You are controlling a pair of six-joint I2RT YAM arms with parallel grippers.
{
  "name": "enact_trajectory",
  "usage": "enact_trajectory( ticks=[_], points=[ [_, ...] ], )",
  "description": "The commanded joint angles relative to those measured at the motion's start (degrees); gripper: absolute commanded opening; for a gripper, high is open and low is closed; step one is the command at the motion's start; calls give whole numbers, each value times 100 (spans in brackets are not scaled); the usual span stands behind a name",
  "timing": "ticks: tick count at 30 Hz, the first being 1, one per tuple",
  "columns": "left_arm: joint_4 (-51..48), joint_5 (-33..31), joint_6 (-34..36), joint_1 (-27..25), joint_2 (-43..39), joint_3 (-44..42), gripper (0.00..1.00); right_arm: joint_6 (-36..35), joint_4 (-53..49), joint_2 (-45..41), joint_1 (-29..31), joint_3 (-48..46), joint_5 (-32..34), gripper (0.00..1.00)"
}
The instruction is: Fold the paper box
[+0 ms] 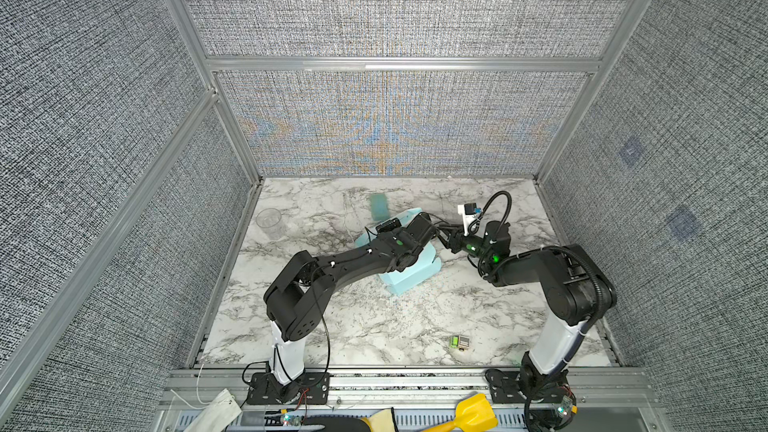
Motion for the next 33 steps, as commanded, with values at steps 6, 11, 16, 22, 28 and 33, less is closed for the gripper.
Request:
enact_trajectory(
  ticks=[6, 11, 16, 22, 28, 33],
  points=[
    [-193, 33, -152, -1, 43, 85, 0, -914, 377, 88, 422, -56, 1118, 48],
    [-280, 70, -223, -5, 88, 116, 0, -1016, 308, 235, 513, 175, 1436, 51],
    [-363, 96, -258, 0, 163, 201, 0, -1057, 189, 380, 627, 419, 1566, 51],
    [-447, 132, -293, -1, 252, 285, 0, -1133, 84, 523, 777, 654, 1576, 51],
    [-473, 173, -339, -8, 278, 310, 0, -1101, -13, 636, 848, 848, 1678, 50],
    [-561, 226, -425, 0, 291, 388, 0, -1031, -83, 704, 874, 939, 1829, 40]
  ],
)
